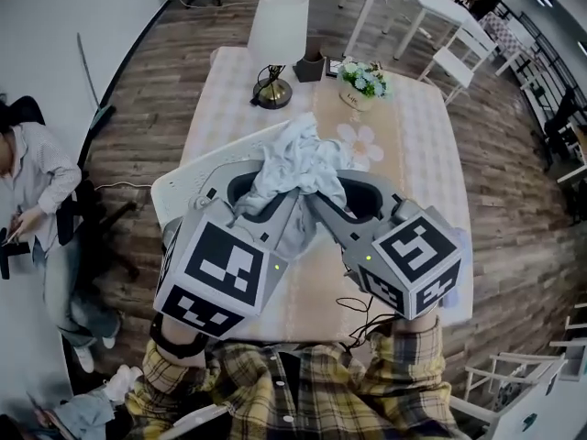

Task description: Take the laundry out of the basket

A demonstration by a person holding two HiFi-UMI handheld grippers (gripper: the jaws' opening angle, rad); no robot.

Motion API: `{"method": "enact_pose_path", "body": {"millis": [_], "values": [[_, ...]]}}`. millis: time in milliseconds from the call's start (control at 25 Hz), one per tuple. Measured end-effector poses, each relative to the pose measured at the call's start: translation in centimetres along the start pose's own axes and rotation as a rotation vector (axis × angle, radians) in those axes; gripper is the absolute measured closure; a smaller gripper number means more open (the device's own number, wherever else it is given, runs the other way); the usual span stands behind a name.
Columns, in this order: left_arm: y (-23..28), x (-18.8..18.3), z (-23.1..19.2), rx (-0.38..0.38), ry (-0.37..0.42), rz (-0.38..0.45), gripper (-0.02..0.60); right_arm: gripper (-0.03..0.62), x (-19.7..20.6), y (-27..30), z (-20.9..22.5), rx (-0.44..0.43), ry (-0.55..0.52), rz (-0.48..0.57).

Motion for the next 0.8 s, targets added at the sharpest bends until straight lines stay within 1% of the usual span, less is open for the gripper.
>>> {"method": "enact_pose_path", "body": {"millis": [120,240,400,600,800], "values": [[1.3,-2.0,2.2,0.002,0.023,0.026,0.469,0.484,-0.2,-2.9,1.5,0.021,0.000,0.051],[3.2,-3.8,4.7,-0.003,0.036,0.041,0.471,0.484,0.2,-6.1,3.5,0.041,0.011,0.079],[5.8,-5.9,8.8,-0.018,0.073,0.040,0.471,0.484,1.4,-10.6,6.1,0.053,0.015,0.089],[9.2,-8.3,14.2,-0.016,0.102,0.039,0.471,0.484,3.2,-16.3,9.1,0.053,0.010,0.099],[12.1,-9.9,18.6,-0.028,0.097,0.029,0.471,0.484,5.0,-20.8,11.8,0.032,0.011,0.094]]}}
Point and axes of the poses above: the fingertips, and each gripper's own axes: y forward along the fingers, z to its right, x out of its underside, the point moved 5 cm from there along -y, backward along the fingers, and after that the axes turned 10 degrees about z, right-handed, at the moved point
